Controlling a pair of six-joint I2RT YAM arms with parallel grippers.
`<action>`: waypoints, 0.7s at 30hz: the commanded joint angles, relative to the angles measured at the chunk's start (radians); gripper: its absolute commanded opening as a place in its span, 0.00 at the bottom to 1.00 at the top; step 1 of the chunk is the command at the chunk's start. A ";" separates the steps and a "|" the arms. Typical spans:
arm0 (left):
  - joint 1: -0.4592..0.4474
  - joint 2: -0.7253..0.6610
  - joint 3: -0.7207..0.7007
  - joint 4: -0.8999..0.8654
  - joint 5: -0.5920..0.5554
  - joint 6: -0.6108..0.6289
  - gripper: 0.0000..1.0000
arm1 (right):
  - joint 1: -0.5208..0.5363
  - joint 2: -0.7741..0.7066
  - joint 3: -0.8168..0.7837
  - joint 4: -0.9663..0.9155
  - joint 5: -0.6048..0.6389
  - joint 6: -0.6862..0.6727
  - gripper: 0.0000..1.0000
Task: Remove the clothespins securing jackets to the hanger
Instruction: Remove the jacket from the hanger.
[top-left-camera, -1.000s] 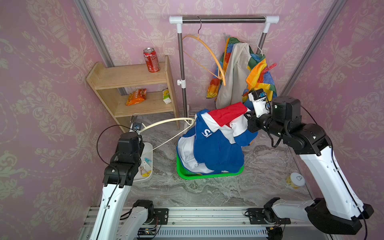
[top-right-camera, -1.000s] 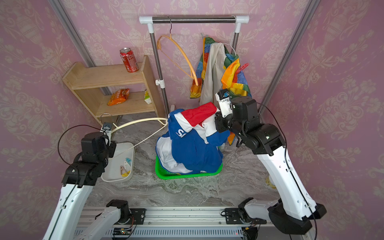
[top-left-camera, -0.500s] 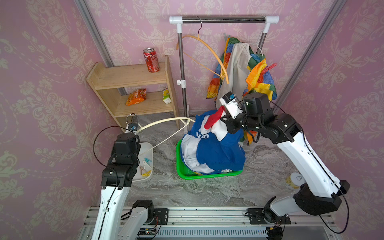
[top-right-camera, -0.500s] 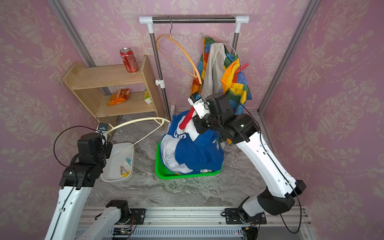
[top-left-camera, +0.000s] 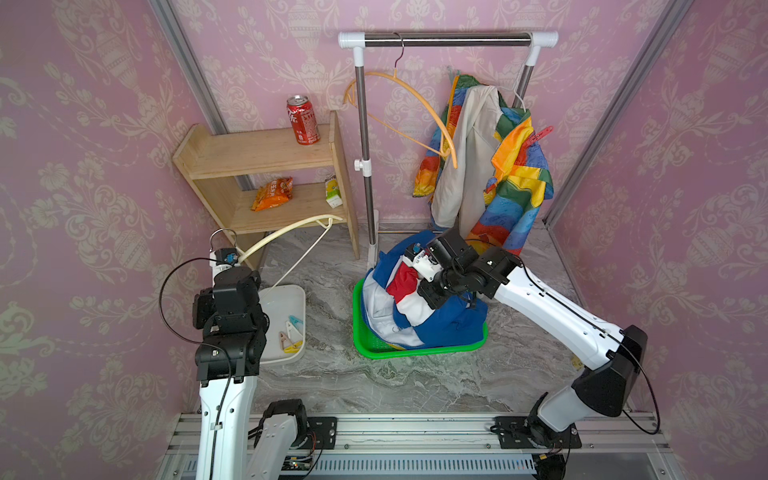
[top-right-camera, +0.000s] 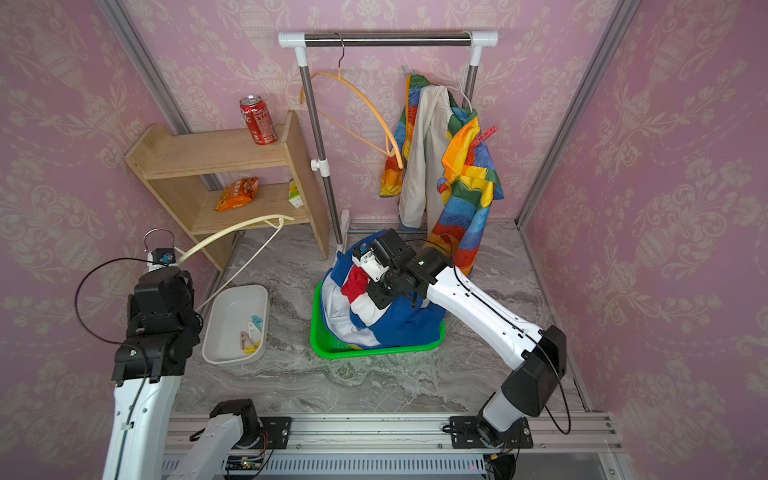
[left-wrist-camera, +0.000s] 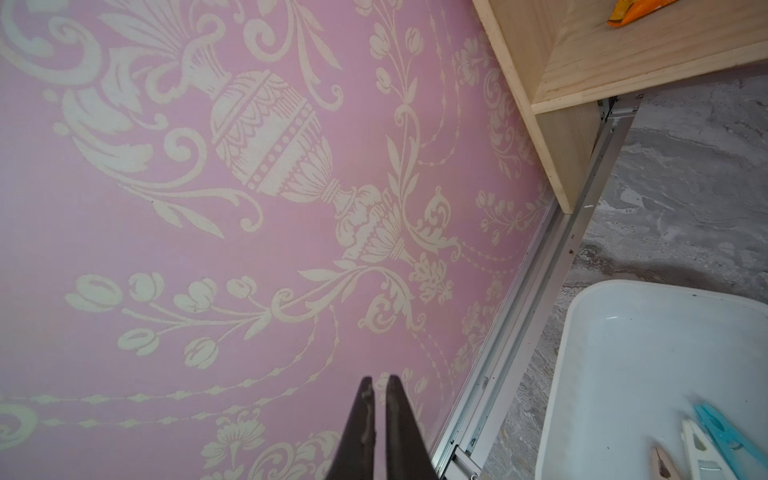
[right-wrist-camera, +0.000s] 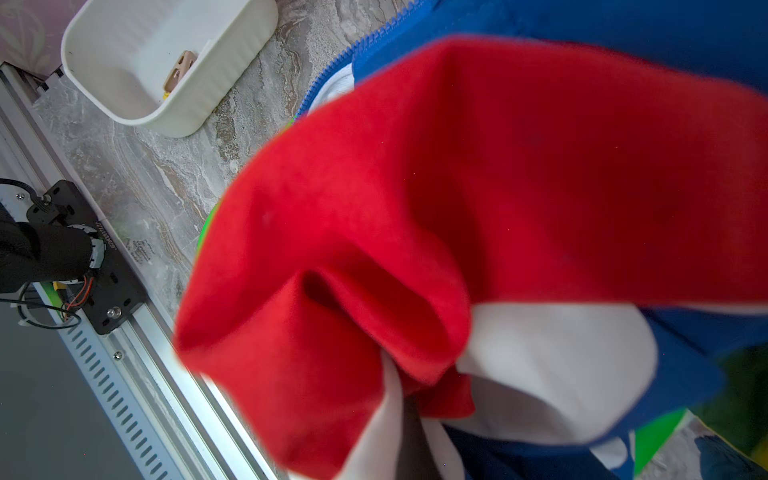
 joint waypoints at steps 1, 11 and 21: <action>0.008 0.003 0.014 0.051 -0.003 -0.045 0.00 | 0.000 0.107 -0.035 0.093 -0.032 0.031 0.00; 0.007 -0.042 0.068 0.059 -0.005 0.013 0.00 | 0.001 0.362 -0.119 0.295 -0.034 0.145 0.00; 0.007 -0.033 0.139 0.034 0.055 0.027 0.00 | 0.032 0.517 -0.190 0.370 -0.059 0.248 0.00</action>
